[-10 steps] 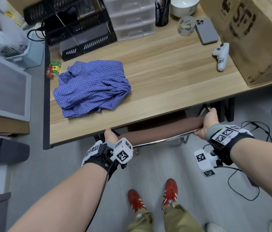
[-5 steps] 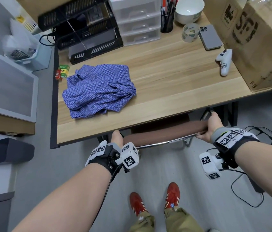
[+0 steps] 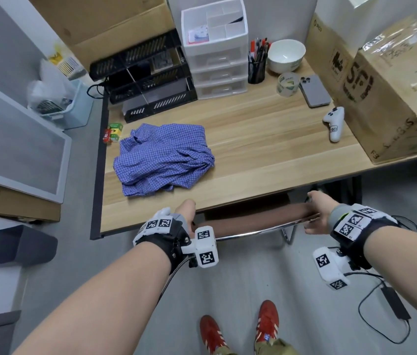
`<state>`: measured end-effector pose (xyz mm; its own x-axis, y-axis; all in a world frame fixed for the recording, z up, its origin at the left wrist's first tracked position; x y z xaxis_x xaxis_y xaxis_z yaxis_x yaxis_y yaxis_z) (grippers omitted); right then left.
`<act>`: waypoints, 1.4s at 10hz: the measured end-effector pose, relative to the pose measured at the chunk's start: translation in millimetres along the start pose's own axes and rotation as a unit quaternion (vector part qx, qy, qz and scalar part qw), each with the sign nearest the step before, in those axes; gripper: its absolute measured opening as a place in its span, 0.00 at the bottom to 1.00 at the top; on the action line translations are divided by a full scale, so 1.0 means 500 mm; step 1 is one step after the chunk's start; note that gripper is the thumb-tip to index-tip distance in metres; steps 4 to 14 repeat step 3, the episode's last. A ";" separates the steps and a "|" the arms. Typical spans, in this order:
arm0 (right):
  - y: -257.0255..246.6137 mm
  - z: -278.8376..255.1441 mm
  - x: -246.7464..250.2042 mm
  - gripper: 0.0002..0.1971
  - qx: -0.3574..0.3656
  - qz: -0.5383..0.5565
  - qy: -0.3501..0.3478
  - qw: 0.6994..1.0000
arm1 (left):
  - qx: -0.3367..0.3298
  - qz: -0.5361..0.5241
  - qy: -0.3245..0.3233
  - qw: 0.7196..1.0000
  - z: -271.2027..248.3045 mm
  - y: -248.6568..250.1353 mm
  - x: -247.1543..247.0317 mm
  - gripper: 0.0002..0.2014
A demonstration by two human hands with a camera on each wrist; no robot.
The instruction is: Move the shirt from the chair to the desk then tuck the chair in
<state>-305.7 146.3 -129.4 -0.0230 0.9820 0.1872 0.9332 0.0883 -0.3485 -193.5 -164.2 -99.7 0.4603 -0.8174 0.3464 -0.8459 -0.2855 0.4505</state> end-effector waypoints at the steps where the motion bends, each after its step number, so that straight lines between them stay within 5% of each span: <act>1: -0.023 -0.035 0.005 0.16 0.061 -0.158 0.027 0.985 | -0.004 -0.021 -0.026 0.999 -0.038 0.034 0.009 0.28; 2: -0.069 -0.091 -0.005 0.09 0.194 -0.250 0.040 0.948 | -0.009 -0.028 -0.031 0.999 -0.085 0.075 0.030 0.31; 3: -0.117 -0.172 -0.004 0.05 0.298 -0.100 -0.032 0.949 | -0.026 -0.011 -0.059 0.998 -0.104 0.107 0.034 0.31; 14: -0.117 -0.172 -0.004 0.05 0.298 -0.100 -0.032 0.949 | -0.026 -0.011 -0.059 0.998 -0.104 0.107 0.034 0.31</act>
Point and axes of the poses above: each hand's wrist, its own z-axis towards the middle knuckle, its own x-axis out of the back of the hand, y = z × x, the point moved 3 cm from there along z, towards the middle knuckle, and after that the axes turned 2 degrees about y, right-handed, at the moved point
